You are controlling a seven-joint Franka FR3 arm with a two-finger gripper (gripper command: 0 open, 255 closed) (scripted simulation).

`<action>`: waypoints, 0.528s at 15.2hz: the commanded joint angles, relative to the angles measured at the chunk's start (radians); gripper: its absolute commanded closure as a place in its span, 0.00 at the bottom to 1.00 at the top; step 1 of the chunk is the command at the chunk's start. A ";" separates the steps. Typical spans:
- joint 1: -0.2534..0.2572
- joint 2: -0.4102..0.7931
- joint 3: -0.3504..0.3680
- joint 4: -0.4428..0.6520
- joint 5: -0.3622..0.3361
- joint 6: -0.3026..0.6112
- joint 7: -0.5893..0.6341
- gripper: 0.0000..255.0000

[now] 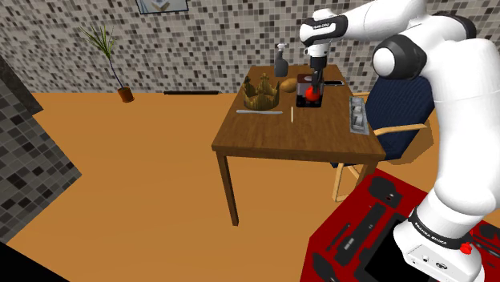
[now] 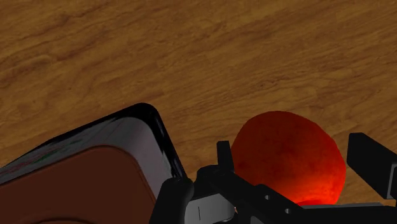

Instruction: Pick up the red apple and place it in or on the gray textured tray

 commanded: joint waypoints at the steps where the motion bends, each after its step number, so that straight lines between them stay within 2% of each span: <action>1: -0.004 0.000 -0.001 0.029 -0.001 -0.029 0.001 1.00; 5: -0.010 0.002 -0.002 0.073 -0.001 -0.070 0.004 1.00; 8: -0.012 -0.096 -0.024 -0.073 -0.028 -0.023 -0.041 1.00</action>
